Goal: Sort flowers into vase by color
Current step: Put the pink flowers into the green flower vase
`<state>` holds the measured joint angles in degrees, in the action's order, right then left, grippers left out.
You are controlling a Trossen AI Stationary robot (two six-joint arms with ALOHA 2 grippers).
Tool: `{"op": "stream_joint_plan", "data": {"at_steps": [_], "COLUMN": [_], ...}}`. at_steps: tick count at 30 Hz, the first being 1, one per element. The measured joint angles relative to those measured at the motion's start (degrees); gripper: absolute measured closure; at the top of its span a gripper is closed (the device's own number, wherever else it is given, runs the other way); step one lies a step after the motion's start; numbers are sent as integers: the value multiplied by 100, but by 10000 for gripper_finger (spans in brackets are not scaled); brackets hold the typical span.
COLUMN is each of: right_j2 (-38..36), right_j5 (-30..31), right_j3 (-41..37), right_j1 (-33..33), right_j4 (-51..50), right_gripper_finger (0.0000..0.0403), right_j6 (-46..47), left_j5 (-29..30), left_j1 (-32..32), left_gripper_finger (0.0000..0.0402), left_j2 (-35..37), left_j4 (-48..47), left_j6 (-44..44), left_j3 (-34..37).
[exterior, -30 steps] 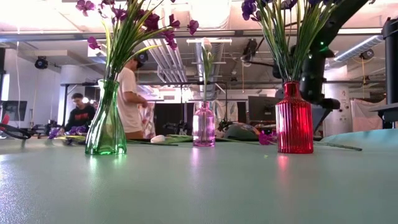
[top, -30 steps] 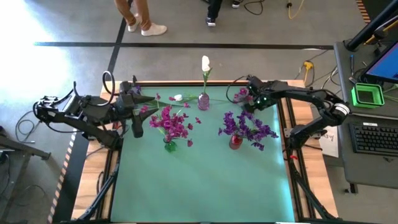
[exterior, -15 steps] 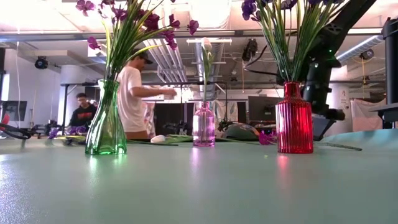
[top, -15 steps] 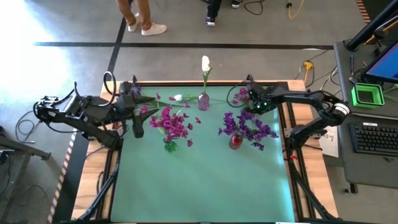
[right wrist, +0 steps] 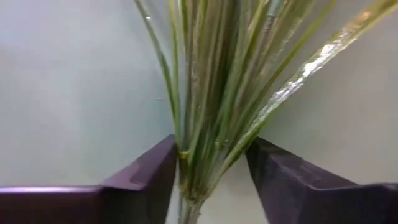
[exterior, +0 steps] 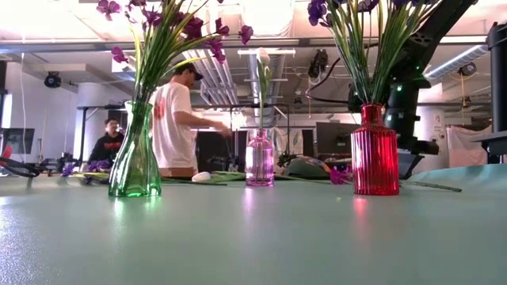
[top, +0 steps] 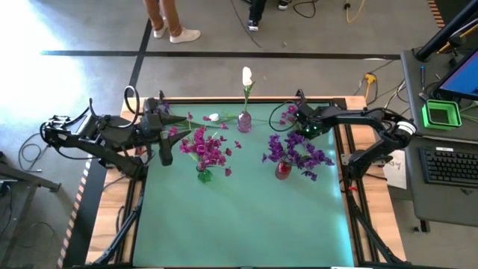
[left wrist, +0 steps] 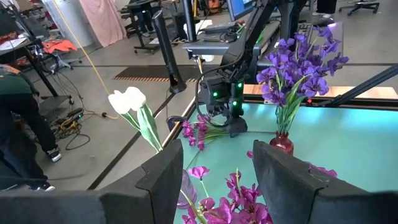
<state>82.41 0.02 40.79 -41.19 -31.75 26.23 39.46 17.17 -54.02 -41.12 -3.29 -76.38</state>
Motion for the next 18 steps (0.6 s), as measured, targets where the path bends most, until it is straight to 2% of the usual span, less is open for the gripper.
{"op": "stream_joint_plan", "data": {"at_steps": [10, 14, 18], "right_j2": [-7, -90, -407], "right_j5": [151, 147, 149], "right_j3": [-4, -8, 247], "right_j1": [-8, -8, -8], "right_j4": [82, 80, -321], "right_gripper_finger": [351, 379, 386], "right_j6": [150, 129, 6], "left_j5": [0, 0, 0], "left_j1": [0, 0, 0], "left_gripper_finger": [221, 221, 221], "left_j2": [0, 0, 0], "left_j4": [0, 0, 0], "left_j6": [-2, -2, -2], "left_j3": [0, 0, 0]}}
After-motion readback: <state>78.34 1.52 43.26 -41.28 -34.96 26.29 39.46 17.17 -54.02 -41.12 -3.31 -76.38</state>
